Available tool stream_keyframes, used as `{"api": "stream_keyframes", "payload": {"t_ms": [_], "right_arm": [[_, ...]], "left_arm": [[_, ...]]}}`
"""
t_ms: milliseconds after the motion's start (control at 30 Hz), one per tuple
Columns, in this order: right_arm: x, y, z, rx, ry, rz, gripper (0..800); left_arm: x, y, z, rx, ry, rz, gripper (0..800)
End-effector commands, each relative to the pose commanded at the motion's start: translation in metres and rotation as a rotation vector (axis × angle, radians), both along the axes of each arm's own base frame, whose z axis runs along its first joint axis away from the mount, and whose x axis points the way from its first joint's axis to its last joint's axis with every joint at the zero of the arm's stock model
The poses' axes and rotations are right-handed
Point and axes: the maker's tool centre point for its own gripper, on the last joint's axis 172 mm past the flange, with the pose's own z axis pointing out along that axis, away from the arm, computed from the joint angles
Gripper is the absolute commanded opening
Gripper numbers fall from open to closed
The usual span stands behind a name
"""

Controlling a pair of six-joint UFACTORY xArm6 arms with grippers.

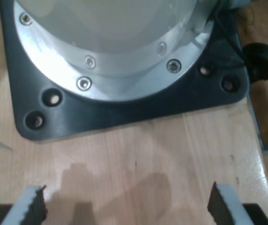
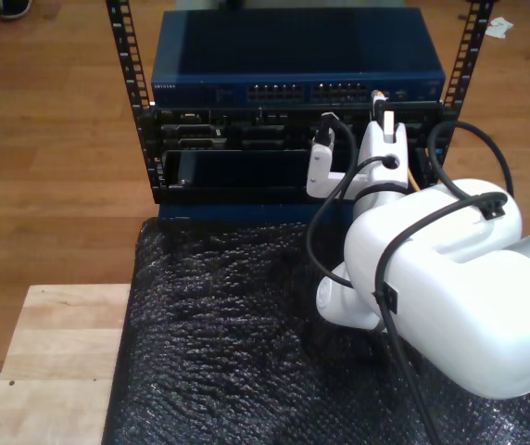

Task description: Grab the cable and plug it in

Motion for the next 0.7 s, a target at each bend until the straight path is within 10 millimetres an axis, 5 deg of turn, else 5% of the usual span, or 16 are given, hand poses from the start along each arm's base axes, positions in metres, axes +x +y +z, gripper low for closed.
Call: {"api": "stream_keyframes", "payload": {"t_ms": [700], "right_arm": [[0.005, 0.01, 0.001, 0.055, -0.009, 0.069, 0]], "left_arm": [[0.0, 0.0, 0.0, 0.002, 0.0, 0.0, 800]]}}
